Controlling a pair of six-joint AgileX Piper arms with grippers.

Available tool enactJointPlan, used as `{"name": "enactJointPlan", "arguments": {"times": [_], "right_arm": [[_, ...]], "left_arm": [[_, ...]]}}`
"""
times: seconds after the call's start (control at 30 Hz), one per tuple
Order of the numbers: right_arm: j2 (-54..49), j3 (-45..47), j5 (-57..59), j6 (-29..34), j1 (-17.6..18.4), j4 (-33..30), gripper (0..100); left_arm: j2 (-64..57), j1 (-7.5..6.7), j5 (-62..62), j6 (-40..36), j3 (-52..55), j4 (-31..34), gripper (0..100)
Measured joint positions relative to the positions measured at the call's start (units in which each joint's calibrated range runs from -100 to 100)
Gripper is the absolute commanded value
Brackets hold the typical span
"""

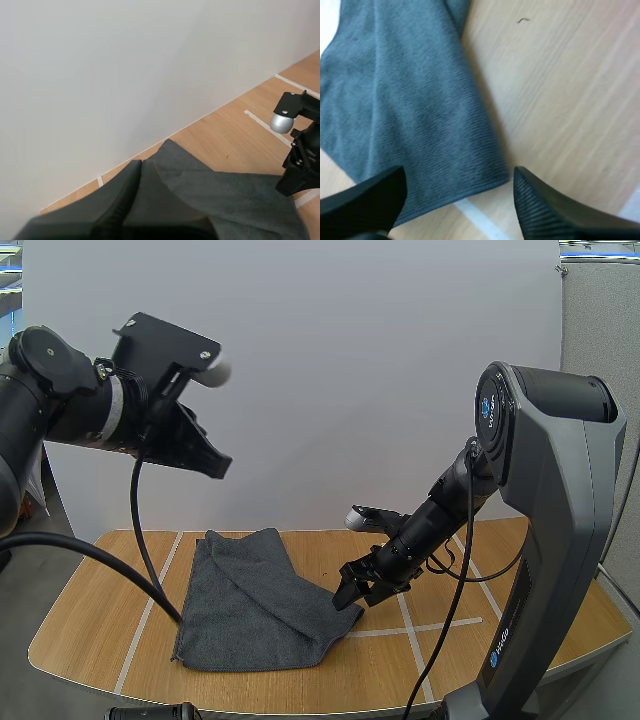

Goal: Fold the towel

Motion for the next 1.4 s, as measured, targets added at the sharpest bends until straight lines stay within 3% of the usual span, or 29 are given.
{"name": "enactJointPlan", "arguments": {"times": [0.03, 0.07, 0.1, 0.23, 0.73, 1.4], "right_arm": [[0.0, 0.0, -0.01, -0.11, 0.0, 0.0, 100], [0.0, 0.0, -0.43, -0.11, 0.0, 0.0, 100], [0.0, 0.0, -2.87, -0.42, 0.0, 0.1, 100], [0.0, 0.0, -5.78, -1.68, 0.0, 0.81, 100], [3.2, 0.0, -6.38, -4.31, 0.0, 3.22, 100], [5.25, 0.0, -4.88, -6.89, 0.0, 4.92, 100]], "left_arm": [[0.0, 0.0, -4.58, -7.43, 0.0, 2.1, 0], [-0.1, 0.0, -4.58, -7.43, 0.0, 2.8, 0], [-0.82, 0.0, -4.66, -13.66, 0.0, 4.43, 0], [-5.97, 0.0, -3.88, -15.87, 1.06, 4.43, 0], [-20.17, 0.0, -6.27, -19.73, 7.9, 7.1, 0], [-20.17, 0.0, -8.86, -22.36, 7.9, 10.75, 0]]}}
